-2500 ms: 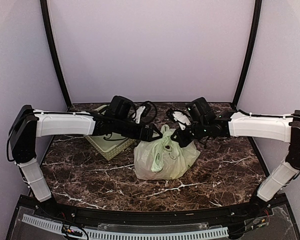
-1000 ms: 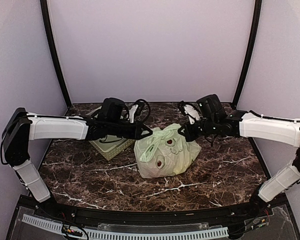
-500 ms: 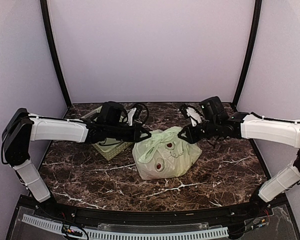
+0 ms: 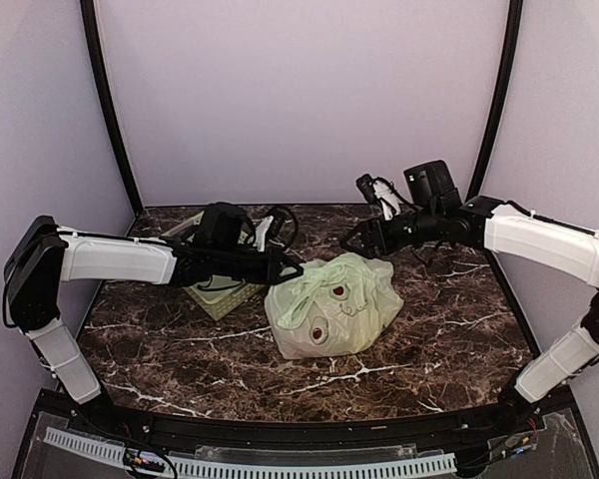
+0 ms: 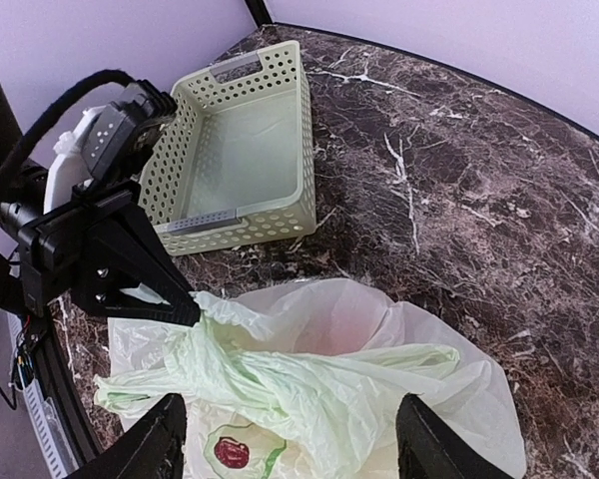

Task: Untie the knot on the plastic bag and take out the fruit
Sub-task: Untie the takeout bag at the center of the board.

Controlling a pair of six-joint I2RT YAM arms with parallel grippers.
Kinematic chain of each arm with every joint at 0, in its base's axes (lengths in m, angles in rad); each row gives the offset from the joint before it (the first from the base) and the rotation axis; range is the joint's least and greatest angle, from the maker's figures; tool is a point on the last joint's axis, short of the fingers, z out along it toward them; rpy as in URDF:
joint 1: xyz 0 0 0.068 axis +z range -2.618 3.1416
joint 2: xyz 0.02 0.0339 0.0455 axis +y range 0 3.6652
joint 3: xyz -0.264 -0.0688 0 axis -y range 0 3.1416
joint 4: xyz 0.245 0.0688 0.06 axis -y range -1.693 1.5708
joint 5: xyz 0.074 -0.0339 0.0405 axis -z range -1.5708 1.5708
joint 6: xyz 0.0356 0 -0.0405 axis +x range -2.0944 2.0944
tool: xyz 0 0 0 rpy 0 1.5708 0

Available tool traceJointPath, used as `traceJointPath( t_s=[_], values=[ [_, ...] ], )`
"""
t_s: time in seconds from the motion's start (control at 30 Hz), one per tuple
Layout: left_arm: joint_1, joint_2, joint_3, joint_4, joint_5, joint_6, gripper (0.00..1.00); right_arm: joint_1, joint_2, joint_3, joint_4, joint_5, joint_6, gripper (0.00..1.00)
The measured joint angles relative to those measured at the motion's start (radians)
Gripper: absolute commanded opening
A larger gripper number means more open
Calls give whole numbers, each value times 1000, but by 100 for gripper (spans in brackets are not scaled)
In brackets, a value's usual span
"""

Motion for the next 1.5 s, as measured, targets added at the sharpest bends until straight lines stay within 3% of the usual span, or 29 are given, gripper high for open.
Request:
traceJointPath(
  t_s=[0.23,0.53,0.9,0.97,1.07,1.17,1.2,1.3,1.37,1.5],
  values=[
    [0,0,0,0,3,4,1,-22,126,58,-47,-68,-13,73],
    [0,0,0,-2,3,12,1,-23,192,81,-61,-132,-29,58],
    [0,0,3,-8,3,21,1,-23,238,84,-61,-134,-39,62],
    [0,0,5,-13,3,24,1,-23,245,84,-62,-132,-39,54],
    [0,0,14,-27,2,31,1,-23,247,84,-62,-130,-41,24],
    [0,0,27,-48,-5,45,13,-23,247,84,-62,-127,-50,4],
    [0,0,35,-62,-14,55,24,-23,247,84,-62,-127,-45,0],
    [-1,-1,70,-110,-50,93,50,-24,247,84,-62,-124,-39,0],
    [-3,-6,97,-147,-90,127,60,-24,246,84,-62,-124,-39,0],
    [-25,-31,167,-236,-193,203,63,-24,238,84,-62,-124,-37,0]
  ],
)
